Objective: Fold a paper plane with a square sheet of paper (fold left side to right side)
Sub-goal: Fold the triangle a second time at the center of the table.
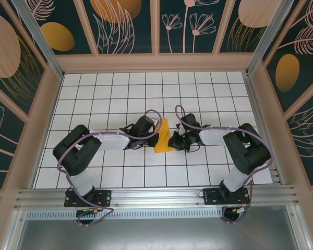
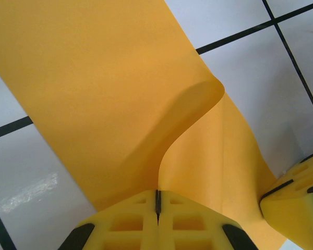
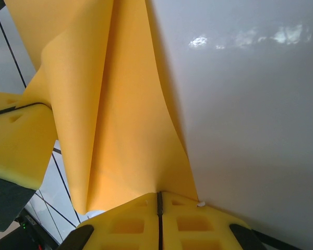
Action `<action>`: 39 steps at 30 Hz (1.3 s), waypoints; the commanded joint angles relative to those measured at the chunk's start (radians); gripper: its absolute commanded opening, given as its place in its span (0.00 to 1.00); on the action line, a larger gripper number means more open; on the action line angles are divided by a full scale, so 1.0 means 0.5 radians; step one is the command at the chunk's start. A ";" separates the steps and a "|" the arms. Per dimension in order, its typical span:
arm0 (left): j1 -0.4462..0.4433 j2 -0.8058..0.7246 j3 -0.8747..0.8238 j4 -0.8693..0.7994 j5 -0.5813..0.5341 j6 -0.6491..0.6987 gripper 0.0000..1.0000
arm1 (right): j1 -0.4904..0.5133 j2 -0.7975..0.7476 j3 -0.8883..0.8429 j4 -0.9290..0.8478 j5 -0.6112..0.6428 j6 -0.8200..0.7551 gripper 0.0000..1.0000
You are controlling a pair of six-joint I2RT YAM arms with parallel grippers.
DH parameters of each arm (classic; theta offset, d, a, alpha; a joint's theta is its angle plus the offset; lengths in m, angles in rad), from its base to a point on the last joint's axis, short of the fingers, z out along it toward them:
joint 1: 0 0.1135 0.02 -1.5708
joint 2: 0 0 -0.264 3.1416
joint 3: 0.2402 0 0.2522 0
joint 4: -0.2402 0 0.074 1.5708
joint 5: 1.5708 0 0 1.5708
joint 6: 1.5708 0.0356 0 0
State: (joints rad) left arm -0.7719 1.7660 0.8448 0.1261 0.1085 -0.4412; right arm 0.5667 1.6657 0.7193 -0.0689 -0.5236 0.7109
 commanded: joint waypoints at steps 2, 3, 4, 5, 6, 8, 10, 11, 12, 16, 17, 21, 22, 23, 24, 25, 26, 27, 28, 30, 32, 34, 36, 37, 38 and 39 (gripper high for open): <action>0.012 0.017 0.033 -0.022 0.001 0.045 0.00 | 0.023 0.101 -0.025 -0.154 0.130 -0.049 0.10; 0.010 0.023 0.031 -0.024 -0.004 0.045 0.00 | 0.023 0.100 -0.023 -0.157 0.130 -0.053 0.10; 0.010 0.028 0.032 -0.029 -0.007 0.047 0.00 | 0.023 0.102 -0.023 -0.160 0.129 -0.052 0.10; 0.011 0.032 0.030 -0.030 -0.010 0.048 0.00 | 0.025 0.100 -0.021 -0.160 0.133 -0.054 0.10; 0.010 0.035 0.028 -0.028 -0.014 0.048 0.00 | 0.024 0.099 -0.018 -0.163 0.133 -0.056 0.10; 0.012 0.038 0.019 -0.033 -0.017 0.048 0.00 | 0.023 0.103 -0.019 -0.170 0.139 -0.057 0.10; 0.010 0.039 0.018 -0.035 -0.021 0.051 0.00 | 0.023 0.104 -0.018 -0.172 0.138 -0.060 0.10; 0.010 0.037 0.017 -0.037 -0.021 0.051 0.00 | 0.025 0.102 -0.018 -0.172 0.139 -0.060 0.10; 0.010 0.042 0.014 -0.042 -0.026 0.053 0.00 | 0.023 0.102 -0.018 -0.172 0.138 -0.060 0.10; 0.010 0.046 0.009 -0.051 -0.032 0.054 0.00 | 0.024 0.105 -0.019 -0.177 0.142 -0.063 0.10; 0.010 0.047 0.005 -0.049 -0.026 0.054 0.00 | 0.023 0.102 -0.020 -0.175 0.139 -0.063 0.10; 0.010 0.065 -0.002 -0.032 -0.011 0.044 0.00 | 0.023 0.097 -0.018 -0.169 0.137 -0.065 0.10; 0.010 0.072 -0.001 -0.028 -0.012 0.045 0.00 | 0.023 0.099 -0.018 -0.169 0.136 -0.063 0.10; 0.011 0.075 -0.005 -0.027 -0.011 0.045 0.00 | 0.023 0.091 -0.018 -0.164 0.133 -0.063 0.10; 0.010 0.080 -0.005 -0.025 -0.012 0.044 0.00 | 0.024 0.090 -0.015 -0.163 0.133 -0.064 0.10; 0.010 0.084 -0.006 -0.024 -0.012 0.045 0.00 | 0.024 0.084 -0.016 -0.162 0.133 -0.063 0.10; 0.011 0.088 -0.006 -0.022 -0.009 0.043 0.00 | 0.024 0.081 -0.016 -0.158 0.131 -0.063 0.10; 0.012 0.090 -0.006 -0.022 -0.008 0.045 0.00 | 0.024 0.076 -0.012 -0.158 0.130 -0.063 0.11; 0.010 0.094 -0.011 -0.021 -0.008 0.045 0.00 | 0.023 0.072 -0.011 -0.150 0.126 -0.063 0.11; 0.010 0.100 -0.011 -0.019 -0.005 0.045 0.00 | 0.022 0.050 -0.009 -0.130 0.115 -0.062 0.11; 0.010 0.102 -0.012 -0.022 -0.009 0.045 0.00 | 0.010 0.020 -0.008 -0.109 0.091 -0.059 0.12; 0.011 0.103 -0.017 -0.022 -0.008 0.046 0.00 | -0.009 -0.025 0.003 -0.096 0.075 -0.054 0.13; 0.010 0.106 -0.018 -0.021 -0.002 0.048 0.00 | -0.029 -0.086 0.014 -0.093 0.056 -0.052 0.13; 0.010 0.106 -0.017 -0.018 0.001 0.048 0.00 | -0.030 -0.109 0.017 -0.092 0.055 -0.046 0.13; 0.012 0.109 -0.018 -0.019 0.005 0.048 0.00 | -0.027 -0.140 0.024 -0.087 0.051 -0.036 0.13; 0.012 0.109 -0.018 -0.019 0.010 0.048 0.00 | -0.028 -0.162 0.036 -0.072 0.047 -0.028 0.13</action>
State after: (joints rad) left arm -0.7719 1.7889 0.8448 0.1284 0.1051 -0.4366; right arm 0.5587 1.6375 0.7200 -0.0864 -0.5148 0.7048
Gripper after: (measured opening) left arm 0.063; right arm 0.132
